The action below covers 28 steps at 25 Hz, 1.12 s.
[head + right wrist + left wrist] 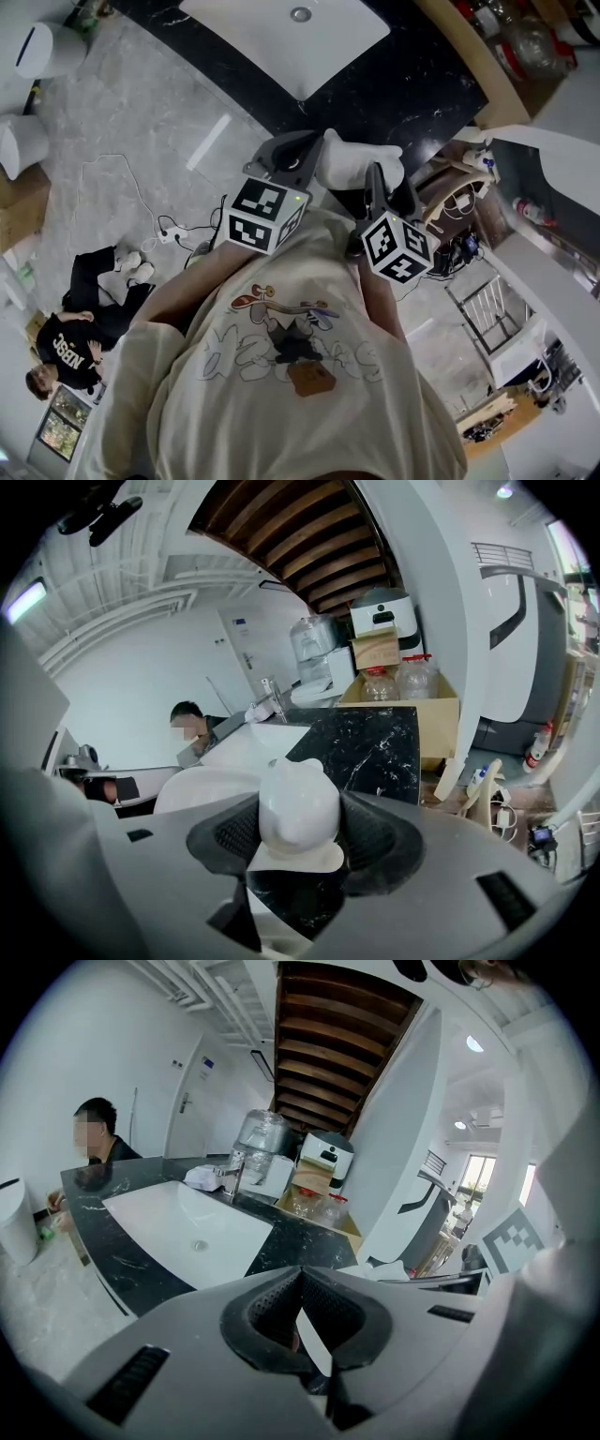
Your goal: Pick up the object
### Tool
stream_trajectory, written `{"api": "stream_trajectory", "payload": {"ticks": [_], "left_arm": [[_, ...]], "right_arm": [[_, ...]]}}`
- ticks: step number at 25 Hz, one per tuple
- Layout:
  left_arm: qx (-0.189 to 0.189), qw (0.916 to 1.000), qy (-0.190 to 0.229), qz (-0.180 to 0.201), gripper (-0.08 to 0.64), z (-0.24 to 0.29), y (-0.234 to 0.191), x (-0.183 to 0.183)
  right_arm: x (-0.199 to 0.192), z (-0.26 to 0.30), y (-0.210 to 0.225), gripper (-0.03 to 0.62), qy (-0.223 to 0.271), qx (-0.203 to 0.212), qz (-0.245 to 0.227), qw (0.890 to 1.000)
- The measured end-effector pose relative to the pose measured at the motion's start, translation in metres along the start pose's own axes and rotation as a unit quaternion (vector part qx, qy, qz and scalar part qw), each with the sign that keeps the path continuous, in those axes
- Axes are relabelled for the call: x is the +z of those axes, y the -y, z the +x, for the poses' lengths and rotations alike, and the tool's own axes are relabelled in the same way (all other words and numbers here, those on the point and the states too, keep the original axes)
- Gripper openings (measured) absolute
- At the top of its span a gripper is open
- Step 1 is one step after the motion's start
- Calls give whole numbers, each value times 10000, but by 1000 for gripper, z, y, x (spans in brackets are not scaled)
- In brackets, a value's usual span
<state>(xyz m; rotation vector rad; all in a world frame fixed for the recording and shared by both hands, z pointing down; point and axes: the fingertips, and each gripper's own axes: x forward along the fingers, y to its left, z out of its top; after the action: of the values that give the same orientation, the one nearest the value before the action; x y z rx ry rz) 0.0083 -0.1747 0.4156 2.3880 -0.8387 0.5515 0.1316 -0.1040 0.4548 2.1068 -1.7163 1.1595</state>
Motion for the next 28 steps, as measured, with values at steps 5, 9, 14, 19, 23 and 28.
{"api": "stream_trajectory", "payload": {"ticks": [5,9,14,19,23,28], "left_arm": [[-4,9999,-57,-98,14,-11,2,-14],[60,9997,-159,-167,14,-12,-1,-24],[271,9992,-166,-257,14,-25,1,-37],[387,9990,-64,-229,14,-44,24,-47],[509,9985,-6,-207,14,-64,42,-61],[583,9981,93,-173,14,-81,62,-73]], "right_arm": [[-4,-10,-2,253,92,-90,-66,9999],[-14,-12,2,253,57,-85,-33,9999],[-21,-16,3,253,39,45,-122,9999],[-27,-37,7,253,138,176,-142,9996],[-39,-59,10,253,165,252,-190,9994],[-52,-81,13,253,214,381,-263,9987]]}}
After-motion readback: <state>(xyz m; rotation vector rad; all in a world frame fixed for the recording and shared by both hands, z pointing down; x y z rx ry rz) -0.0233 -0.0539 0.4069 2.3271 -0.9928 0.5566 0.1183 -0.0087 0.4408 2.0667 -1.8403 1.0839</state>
